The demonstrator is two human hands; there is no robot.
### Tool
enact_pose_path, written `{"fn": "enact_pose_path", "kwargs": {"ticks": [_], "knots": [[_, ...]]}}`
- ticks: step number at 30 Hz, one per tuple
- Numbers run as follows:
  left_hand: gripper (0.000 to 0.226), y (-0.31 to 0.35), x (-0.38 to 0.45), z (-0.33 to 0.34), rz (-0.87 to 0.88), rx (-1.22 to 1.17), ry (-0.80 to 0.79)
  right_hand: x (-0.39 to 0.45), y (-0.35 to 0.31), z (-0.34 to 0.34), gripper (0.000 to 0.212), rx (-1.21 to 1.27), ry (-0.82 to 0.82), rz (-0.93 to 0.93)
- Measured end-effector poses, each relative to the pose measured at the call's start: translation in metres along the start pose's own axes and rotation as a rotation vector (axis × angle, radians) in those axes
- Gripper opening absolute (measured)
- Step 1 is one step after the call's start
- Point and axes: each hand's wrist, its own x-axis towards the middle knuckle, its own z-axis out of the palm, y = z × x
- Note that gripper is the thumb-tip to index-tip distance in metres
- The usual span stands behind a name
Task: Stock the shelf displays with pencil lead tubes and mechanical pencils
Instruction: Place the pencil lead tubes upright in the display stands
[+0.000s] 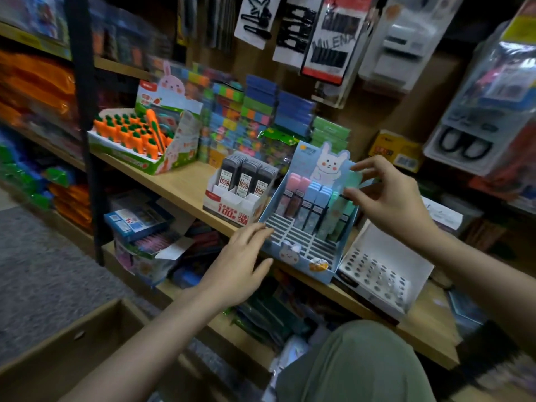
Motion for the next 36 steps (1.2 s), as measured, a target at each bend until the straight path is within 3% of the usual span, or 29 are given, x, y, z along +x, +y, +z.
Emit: {"fn": "enact_pose_path", "kwargs": {"ticks": [7,17,24,36], "knots": [[0.053,-0.008,0.002,0.010,0.046,0.144,0.003,-0.012,0.030,0.010,0.031,-0.189,-0.004,-0.082],[0.043,-0.011,0.007,0.015,0.081,0.087,0.106,-0.008,0.042,0.021,0.030,-0.133,-0.089,-0.003],[0.033,-0.011,0.009,0.014,0.087,0.074,0.188,-0.008,0.045,0.025,0.030,-0.327,-0.066,-0.102],[0.049,-0.016,-0.001,0.020,0.104,-0.001,0.161,-0.011,0.039,0.027,0.029,-0.406,-0.030,-0.128]]}}
